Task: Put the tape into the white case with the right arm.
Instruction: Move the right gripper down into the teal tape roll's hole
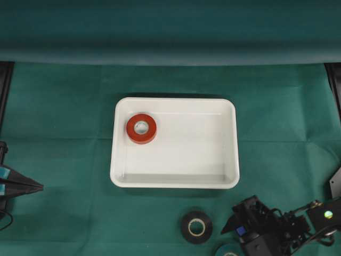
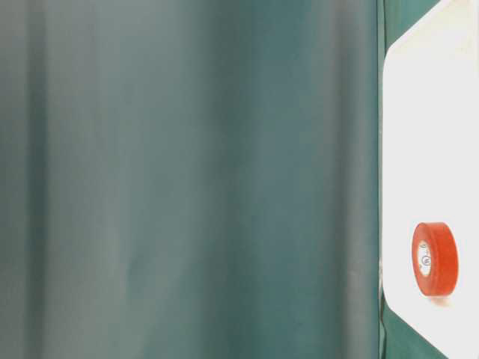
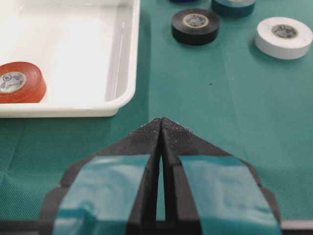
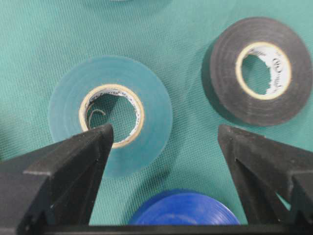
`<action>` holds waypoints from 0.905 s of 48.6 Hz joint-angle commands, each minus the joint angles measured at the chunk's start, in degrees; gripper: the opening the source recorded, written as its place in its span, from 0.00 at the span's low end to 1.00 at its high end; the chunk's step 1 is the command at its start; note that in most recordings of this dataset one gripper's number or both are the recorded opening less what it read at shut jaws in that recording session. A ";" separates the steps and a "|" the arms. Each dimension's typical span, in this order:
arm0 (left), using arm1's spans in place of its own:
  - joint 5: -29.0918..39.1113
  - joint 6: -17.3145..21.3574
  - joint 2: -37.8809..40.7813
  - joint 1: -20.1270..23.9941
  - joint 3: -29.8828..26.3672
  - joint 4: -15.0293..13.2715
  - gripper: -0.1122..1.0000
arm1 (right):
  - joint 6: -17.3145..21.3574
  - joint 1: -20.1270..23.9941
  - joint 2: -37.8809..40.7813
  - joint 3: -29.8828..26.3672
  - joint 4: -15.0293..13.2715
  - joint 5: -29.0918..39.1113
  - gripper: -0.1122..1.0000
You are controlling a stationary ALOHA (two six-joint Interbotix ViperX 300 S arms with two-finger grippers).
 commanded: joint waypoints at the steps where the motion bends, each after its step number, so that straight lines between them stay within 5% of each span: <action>1: -0.62 0.00 0.53 0.00 -0.70 0.09 0.10 | 0.09 -0.26 0.97 -1.85 -0.09 -0.53 0.72; 30: -0.62 0.00 0.62 0.00 -0.79 0.00 0.10 | 0.26 -0.70 5.63 -3.69 -0.09 -1.23 0.68; 44: -0.62 0.00 0.53 0.00 -0.79 0.00 0.10 | 1.32 -0.70 5.63 -3.60 0.00 0.97 0.12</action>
